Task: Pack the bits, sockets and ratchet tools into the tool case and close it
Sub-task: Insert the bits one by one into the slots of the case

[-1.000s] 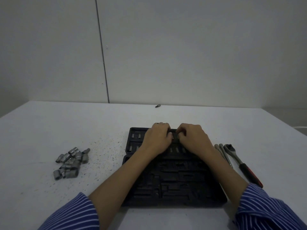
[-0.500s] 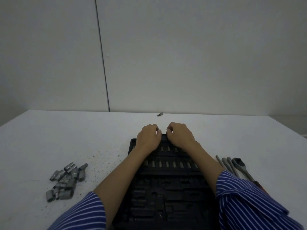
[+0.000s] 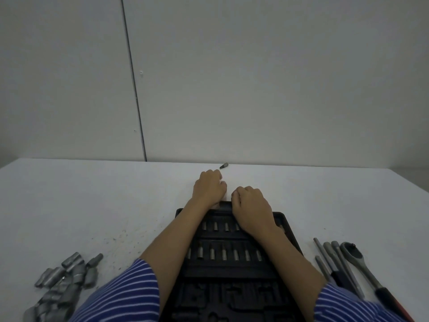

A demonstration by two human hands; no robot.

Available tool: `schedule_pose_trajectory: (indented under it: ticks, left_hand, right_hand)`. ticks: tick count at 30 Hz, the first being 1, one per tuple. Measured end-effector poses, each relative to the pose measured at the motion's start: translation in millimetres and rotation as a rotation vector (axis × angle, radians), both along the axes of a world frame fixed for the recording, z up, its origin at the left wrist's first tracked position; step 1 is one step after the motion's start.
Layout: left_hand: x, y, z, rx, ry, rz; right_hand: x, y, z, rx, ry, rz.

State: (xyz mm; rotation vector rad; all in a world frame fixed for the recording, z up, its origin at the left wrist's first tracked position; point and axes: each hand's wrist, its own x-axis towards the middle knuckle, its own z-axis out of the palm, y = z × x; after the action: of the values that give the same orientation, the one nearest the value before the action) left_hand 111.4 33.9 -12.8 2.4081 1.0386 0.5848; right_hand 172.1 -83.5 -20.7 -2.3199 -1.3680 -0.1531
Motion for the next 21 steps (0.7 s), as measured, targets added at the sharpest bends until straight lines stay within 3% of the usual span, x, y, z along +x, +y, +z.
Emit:
schedule_pose_trajectory:
  ticks: [21]
  left_hand:
    - [45.9,42.7,-13.6,0.125,0.034,-0.096]
  right_hand:
    - [2.4,1.7,-2.7,-0.001,-0.009,0.028]
